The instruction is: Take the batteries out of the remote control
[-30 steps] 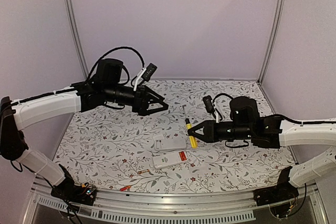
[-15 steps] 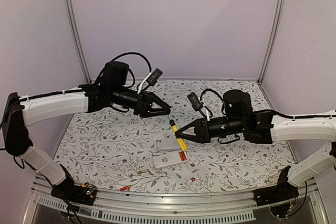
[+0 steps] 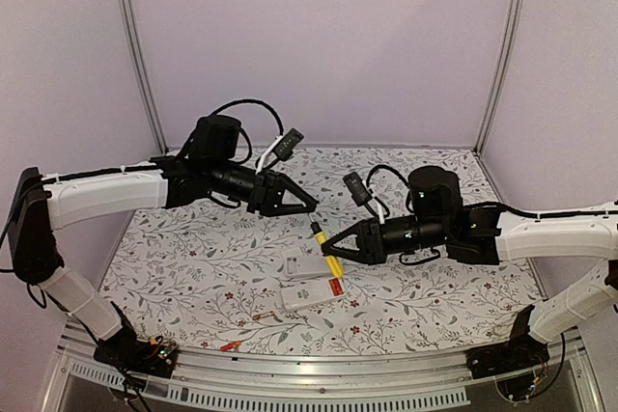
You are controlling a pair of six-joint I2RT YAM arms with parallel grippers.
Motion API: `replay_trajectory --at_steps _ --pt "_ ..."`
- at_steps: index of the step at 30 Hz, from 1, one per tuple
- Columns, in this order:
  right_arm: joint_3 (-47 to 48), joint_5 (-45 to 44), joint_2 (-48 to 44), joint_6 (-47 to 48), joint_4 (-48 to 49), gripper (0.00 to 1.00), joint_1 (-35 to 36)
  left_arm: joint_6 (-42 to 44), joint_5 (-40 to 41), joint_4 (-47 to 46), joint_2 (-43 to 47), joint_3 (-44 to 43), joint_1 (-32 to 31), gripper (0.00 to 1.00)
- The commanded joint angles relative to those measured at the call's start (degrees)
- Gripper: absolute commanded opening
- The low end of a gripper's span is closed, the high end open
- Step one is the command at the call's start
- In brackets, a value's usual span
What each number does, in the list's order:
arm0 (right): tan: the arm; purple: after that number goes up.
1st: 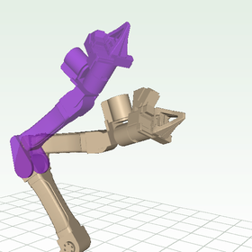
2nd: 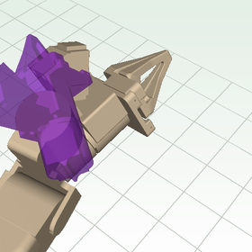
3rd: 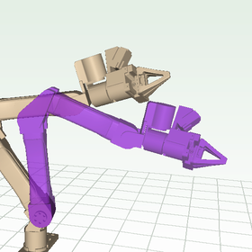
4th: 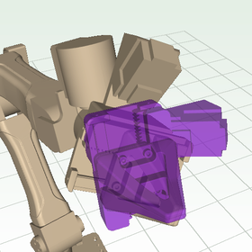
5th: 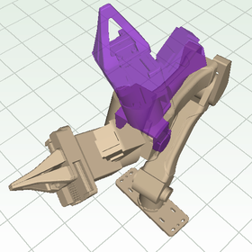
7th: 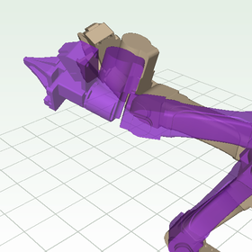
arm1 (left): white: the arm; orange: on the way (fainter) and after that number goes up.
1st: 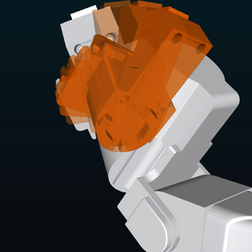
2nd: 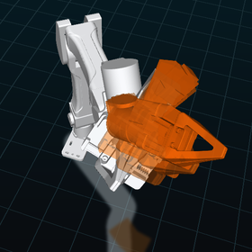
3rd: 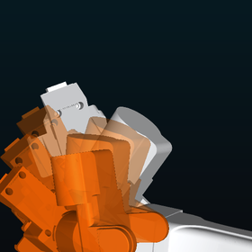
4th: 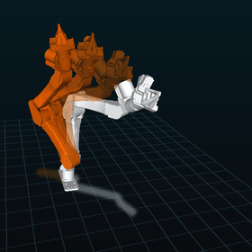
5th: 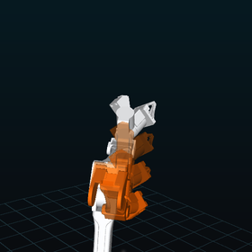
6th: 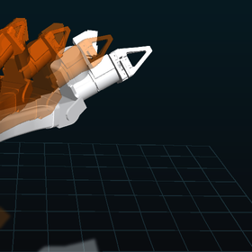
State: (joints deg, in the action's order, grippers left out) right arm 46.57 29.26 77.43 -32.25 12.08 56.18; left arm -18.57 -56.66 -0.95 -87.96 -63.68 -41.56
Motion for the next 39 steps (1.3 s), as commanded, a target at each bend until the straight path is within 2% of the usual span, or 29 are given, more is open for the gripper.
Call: replay_trajectory --at_steps 1,8,9,11,14,16,18,21,24,27,32,39 --pt "0.9 -0.5 -1.1 0.5 1.8 0.0 0.0 -0.1 -1.6 -0.5 -1.2 0.1 -0.8 0.28" --pt "0.3 -2.1 -1.5 0.4 2.3 0.0 0.0 -0.1 -2.0 -0.5 -1.2 0.0 -0.9 0.0" --pt "0.1 -2.6 -1.5 0.3 2.6 0.02 0.0 -0.1 -2.0 -0.5 -1.1 0.0 -1.0 0.0" --pt "-0.4 -4.1 -2.1 0.0 3.5 0.17 0.0 -0.2 -1.3 -0.7 -0.6 0.0 -0.9 0.0" --pt "-1.4 -7.6 -3.6 -0.3 5.7 0.49 0.0 -2.5 0.8 -3.4 1.0 0.6 -0.6 0.0" --pt "-3.0 -10.3 -4.9 -1.1 9.0 0.67 0.0 -6.3 2.8 -8.2 2.8 2.4 0.0 0.0" --pt "-5.2 -13.3 -6.8 -2.6 13.1 0.8 0.0 -12.0 6.3 -16.0 5.0 5.2 0.6 0.0" --pt "-9.5 -16.7 -8.6 -4.9 21.0 0.9 0.1 -18.8 14.6 -25.9 8.1 9.8 0.7 0.0" --pt "-12.7 -18.9 -9.0 -8.2 28.9 0.92 0.5 -26.5 20.4 -38.8 10.2 15.2 0.4 0.0" --pt "-12.5 -19.6 -7.5 -9.2 31.5 0.92 1.4 -31.4 23.1 -47.7 10.2 18.4 0.0 0.0" --pt "-10.7 -17.8 -4.2 -11.7 33.6 0.89 1.8 -33.2 23.6 -50.8 8.7 19.5 -1.6 0.0" --pt "-10.5 -18.5 -1.7 -13.2 39.1 0.69 2.7 -33.4 24.0 -51.4 8.4 20.7 -3.3 0.0"
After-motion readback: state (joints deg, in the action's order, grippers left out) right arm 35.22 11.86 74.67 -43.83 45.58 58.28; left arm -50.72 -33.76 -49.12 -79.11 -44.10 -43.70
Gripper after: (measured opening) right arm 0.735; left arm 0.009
